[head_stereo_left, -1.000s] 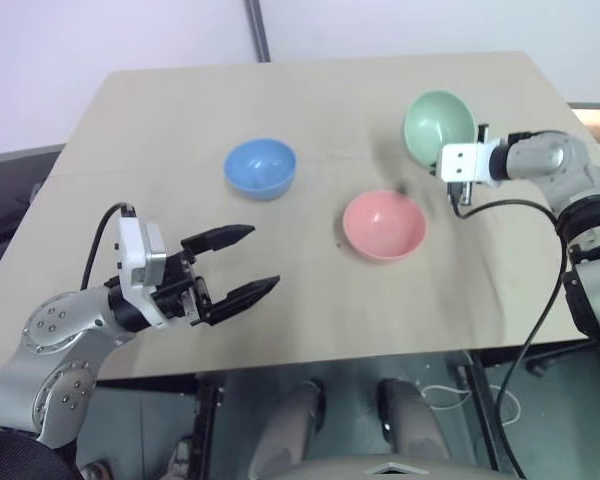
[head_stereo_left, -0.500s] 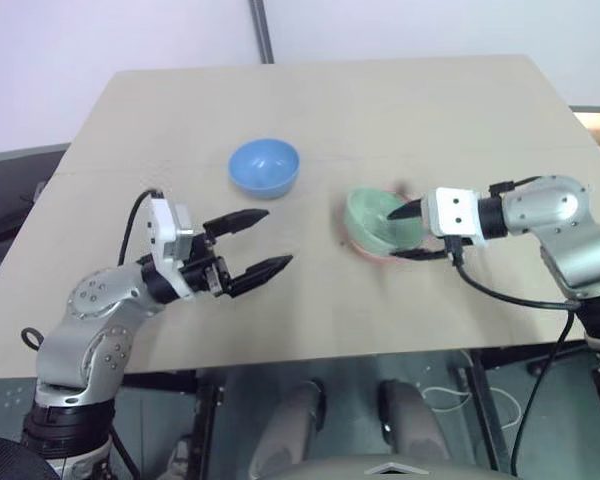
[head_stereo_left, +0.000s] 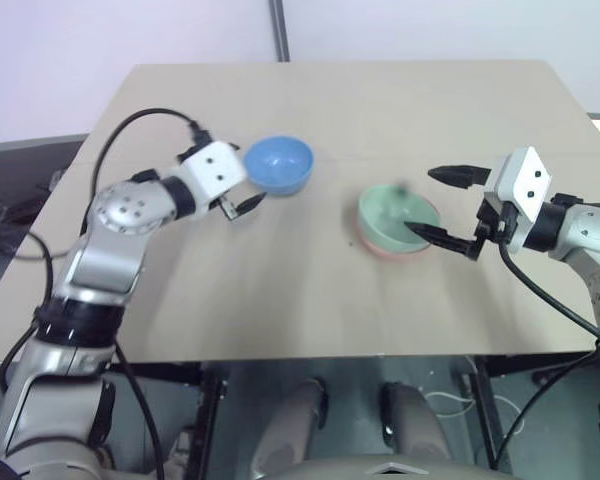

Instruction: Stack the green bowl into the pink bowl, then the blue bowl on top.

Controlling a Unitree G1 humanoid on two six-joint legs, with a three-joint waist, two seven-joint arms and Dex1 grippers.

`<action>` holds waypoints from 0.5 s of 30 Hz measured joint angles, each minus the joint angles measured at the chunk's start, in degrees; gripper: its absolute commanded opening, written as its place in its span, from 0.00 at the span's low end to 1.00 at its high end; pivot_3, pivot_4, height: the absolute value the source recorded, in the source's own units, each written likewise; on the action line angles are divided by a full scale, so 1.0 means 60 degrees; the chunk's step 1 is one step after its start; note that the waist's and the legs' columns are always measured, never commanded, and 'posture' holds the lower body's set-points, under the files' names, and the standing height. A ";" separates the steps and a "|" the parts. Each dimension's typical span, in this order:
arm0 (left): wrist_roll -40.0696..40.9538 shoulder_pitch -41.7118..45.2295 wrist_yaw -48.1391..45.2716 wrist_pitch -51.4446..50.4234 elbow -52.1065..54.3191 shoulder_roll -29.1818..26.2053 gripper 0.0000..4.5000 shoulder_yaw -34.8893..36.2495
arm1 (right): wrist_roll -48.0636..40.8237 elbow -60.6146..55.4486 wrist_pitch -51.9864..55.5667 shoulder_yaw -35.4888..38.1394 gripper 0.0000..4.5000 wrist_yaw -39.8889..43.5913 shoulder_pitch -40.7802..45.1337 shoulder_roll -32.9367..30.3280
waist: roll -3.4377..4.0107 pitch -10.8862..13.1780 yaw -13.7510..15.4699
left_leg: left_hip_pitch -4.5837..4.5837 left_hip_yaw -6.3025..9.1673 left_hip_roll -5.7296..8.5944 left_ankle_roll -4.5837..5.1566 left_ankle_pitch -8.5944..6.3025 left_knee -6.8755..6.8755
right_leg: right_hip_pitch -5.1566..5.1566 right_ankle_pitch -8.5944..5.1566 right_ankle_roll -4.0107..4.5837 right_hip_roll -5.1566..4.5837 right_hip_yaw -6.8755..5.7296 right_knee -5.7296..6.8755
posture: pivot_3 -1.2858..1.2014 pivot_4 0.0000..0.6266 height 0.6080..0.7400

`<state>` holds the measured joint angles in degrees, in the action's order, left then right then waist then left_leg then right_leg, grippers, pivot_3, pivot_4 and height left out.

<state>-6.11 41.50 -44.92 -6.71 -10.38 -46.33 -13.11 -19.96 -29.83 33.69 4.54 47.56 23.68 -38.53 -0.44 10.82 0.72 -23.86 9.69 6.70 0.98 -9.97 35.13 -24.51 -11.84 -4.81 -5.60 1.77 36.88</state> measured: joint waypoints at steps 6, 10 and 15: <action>-0.1987 0.2004 -0.0336 0.1145 -0.3206 0.0982 0.83 -0.1787 | 0.0459 -0.0137 0.0026 -0.0655 0.97 -0.1118 -0.0083 0.0543 | -0.0004 0.0001 -0.0087 | -0.0018 -0.0001 0.0007 0.0000 0.0001 0.0000 | -0.0011 0.0002 -0.0001 -0.0001 -0.0007 -0.0004 | 0.52 0.24 1.00; -0.2580 0.2507 -0.0800 0.1827 -0.4648 0.1475 0.37 -0.2374 | 0.0672 -0.0333 0.0030 -0.0759 0.97 -0.1576 -0.0372 0.0556 | -0.0008 0.0004 -0.0230 | -0.0031 0.0012 0.0011 0.0002 0.0001 0.0004 | -0.0014 0.0002 -0.0002 -0.0004 -0.0021 -0.0007 | 0.52 0.24 1.00; -0.2816 0.2990 -0.0976 0.2548 -0.5421 0.1669 0.00 -0.2395 | 0.0795 -0.0569 0.0042 -0.0737 0.97 -0.1895 -0.0766 0.0484 | -0.0009 0.0004 -0.0273 | -0.0030 0.0023 0.0008 0.0002 0.0001 0.0013 | -0.0013 -0.0002 -0.0012 -0.0002 -0.0032 0.0003 | 0.52 0.24 1.00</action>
<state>-23.00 59.44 -50.78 8.59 -42.91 -36.31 -27.48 -15.19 -33.24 33.94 0.12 36.19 19.08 -35.63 -0.50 10.84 -0.92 -24.04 9.82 6.75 1.00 -9.96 35.21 -24.58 -11.85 -4.88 -5.61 1.58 36.90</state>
